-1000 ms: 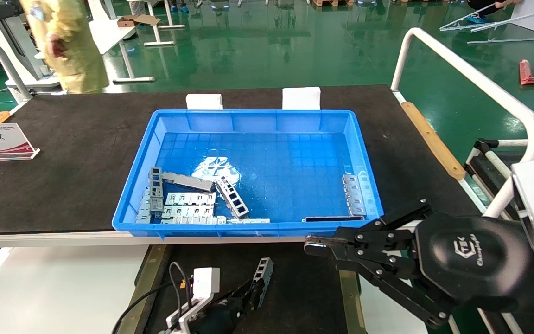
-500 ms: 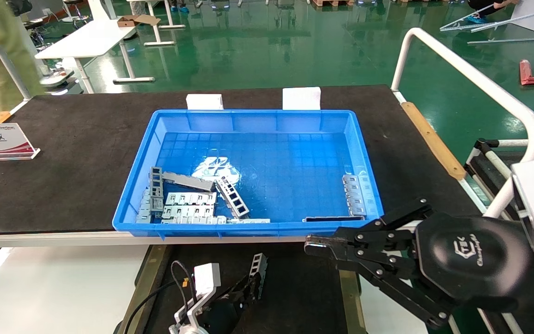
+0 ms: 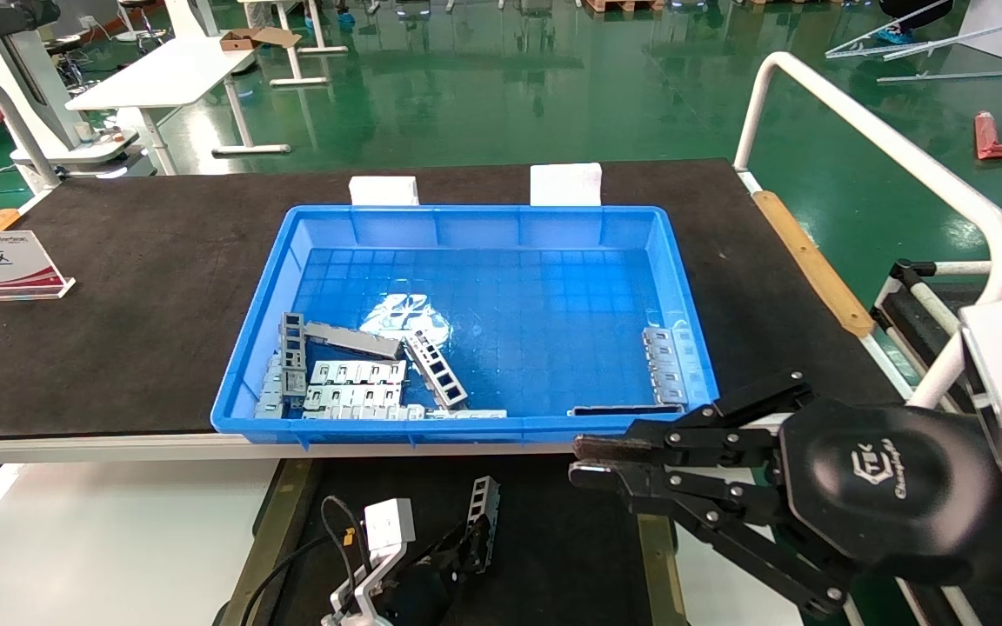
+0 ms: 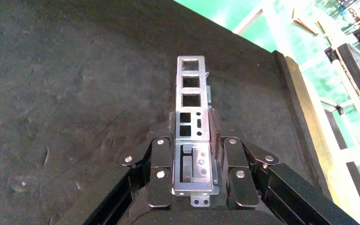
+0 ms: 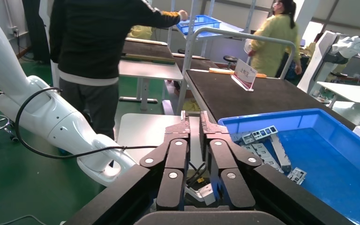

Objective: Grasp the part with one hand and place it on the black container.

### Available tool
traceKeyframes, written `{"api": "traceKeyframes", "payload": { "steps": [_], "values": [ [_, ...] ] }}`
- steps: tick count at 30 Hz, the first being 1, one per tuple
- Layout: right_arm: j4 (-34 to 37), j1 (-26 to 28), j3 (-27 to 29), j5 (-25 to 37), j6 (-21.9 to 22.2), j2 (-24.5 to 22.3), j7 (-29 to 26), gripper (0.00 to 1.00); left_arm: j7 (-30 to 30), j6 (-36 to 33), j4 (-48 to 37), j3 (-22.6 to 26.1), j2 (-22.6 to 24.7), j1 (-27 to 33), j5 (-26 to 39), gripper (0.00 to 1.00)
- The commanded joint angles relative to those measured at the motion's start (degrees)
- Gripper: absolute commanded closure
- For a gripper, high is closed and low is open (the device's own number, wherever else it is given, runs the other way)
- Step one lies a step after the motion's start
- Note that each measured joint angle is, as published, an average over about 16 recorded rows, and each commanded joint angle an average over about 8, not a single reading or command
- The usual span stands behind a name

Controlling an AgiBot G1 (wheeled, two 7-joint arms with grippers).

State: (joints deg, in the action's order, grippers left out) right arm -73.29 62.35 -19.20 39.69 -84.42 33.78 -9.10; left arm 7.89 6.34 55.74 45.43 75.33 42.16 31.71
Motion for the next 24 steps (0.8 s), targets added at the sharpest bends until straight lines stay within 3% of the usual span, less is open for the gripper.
{"api": "traceKeyframes", "payload": {
  "steps": [1, 13, 24],
  "values": [
    [0.0, 0.0, 0.0, 0.0, 0.0, 0.0, 0.0, 0.0, 0.04, 0.1, 0.11, -0.14, 0.14, -0.14, 0.06, 0.0],
    [0.0, 0.0, -0.02, -0.01, 0.01, -0.01, 0.01, 0.0, -1.5, -2.28, 3.35, -0.1, -2.44, -0.76, 2.05, 0.0],
    [0.0, 0.01, -0.04, -0.02, 0.01, -0.01, 0.02, 0.0, -4.21, -11.31, 12.09, 0.74, -11.61, -2.84, 4.83, 0.0]
  ]
}}
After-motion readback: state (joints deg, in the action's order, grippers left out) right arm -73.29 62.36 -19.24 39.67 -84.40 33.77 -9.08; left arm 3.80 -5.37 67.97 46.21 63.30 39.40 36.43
